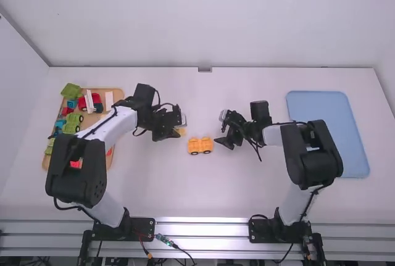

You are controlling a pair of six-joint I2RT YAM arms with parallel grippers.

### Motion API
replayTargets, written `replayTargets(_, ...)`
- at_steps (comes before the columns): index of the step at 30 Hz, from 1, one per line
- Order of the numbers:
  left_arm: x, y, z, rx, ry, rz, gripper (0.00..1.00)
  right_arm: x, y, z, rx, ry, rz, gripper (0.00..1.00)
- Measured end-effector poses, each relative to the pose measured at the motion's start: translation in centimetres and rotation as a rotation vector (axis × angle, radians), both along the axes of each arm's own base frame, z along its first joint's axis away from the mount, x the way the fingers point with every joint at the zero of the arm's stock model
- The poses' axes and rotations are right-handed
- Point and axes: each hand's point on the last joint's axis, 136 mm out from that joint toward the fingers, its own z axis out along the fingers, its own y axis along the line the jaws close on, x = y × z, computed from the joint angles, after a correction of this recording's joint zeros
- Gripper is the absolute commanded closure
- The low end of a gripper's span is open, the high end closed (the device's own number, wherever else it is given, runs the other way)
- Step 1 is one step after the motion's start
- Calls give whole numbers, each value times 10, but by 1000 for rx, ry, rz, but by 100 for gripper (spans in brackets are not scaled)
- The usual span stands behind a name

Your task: Assemble lego blocks to make yellow taxi

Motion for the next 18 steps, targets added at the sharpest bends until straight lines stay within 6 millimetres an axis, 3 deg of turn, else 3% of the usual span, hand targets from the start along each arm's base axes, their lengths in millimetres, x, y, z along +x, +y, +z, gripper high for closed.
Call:
replayTargets(9,-2,-2,-4,-23,17,20,98,-15,2,-7,-21,-16,87,1)
replayTargets(18,15,2,-10,-17,-21,116,98,-21,29,-11,-81,-89,148,1)
